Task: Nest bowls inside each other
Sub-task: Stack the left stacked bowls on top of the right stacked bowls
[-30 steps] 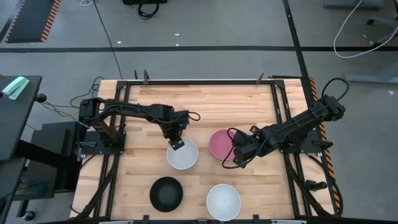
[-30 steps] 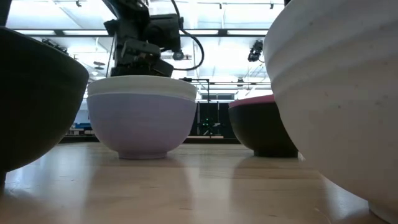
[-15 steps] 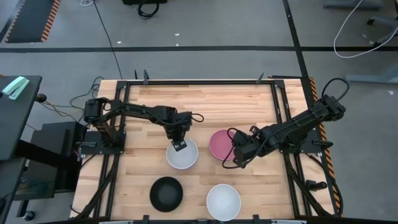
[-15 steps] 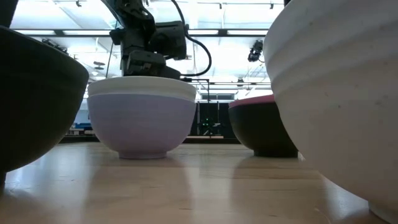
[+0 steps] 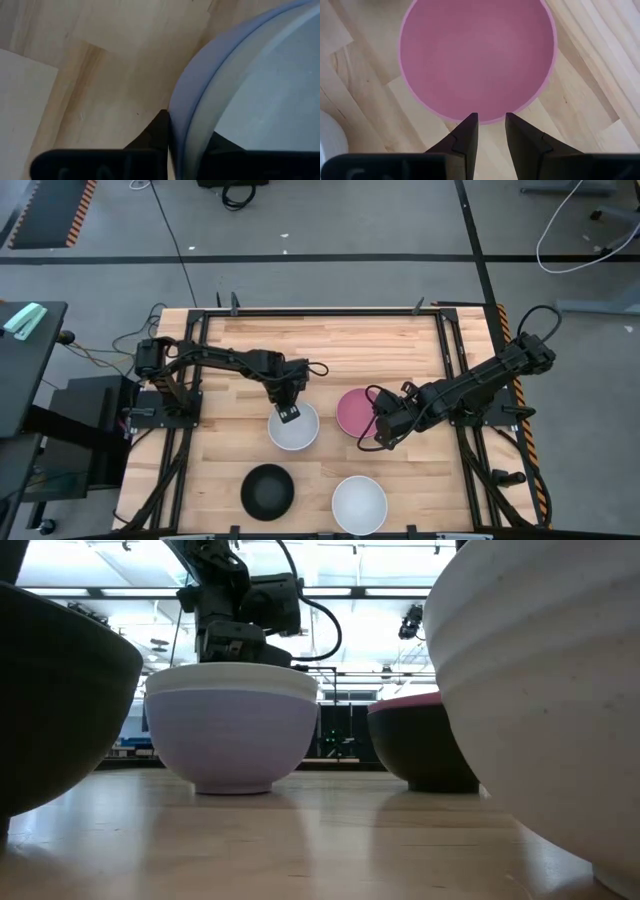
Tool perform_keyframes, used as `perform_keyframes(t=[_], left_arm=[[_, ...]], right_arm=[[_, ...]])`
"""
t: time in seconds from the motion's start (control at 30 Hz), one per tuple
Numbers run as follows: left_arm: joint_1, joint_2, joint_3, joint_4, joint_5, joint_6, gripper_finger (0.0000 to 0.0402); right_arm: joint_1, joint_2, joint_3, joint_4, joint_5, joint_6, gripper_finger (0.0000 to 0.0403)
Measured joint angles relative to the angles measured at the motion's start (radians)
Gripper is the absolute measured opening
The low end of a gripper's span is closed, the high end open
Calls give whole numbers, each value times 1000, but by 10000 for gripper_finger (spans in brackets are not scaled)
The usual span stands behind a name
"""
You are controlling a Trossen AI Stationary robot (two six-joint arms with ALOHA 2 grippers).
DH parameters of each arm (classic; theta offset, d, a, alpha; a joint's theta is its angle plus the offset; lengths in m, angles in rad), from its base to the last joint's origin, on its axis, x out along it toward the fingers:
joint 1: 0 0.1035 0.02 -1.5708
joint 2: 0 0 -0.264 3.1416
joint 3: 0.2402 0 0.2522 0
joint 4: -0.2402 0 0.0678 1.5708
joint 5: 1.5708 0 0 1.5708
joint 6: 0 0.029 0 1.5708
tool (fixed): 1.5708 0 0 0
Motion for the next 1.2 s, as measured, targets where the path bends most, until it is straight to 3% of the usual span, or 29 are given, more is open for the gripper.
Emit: perform_keyframes(t=[0.23, 0.7, 1.0, 1.2], left_arm=[[1, -6, 26, -37, -31, 27, 34], [1, -6, 322, -243, -107, 58, 34], [23, -7, 447, -255, -118, 98, 34], [53, -7, 478, -291, -117, 108, 34]], right_arm=[[4, 0, 0, -1, 26, -25, 107], [65, 0, 0, 0, 145, -60, 107], [73, -1, 0, -12, 185, -42, 107], [73, -98, -98, -66, 214, 65, 107]])
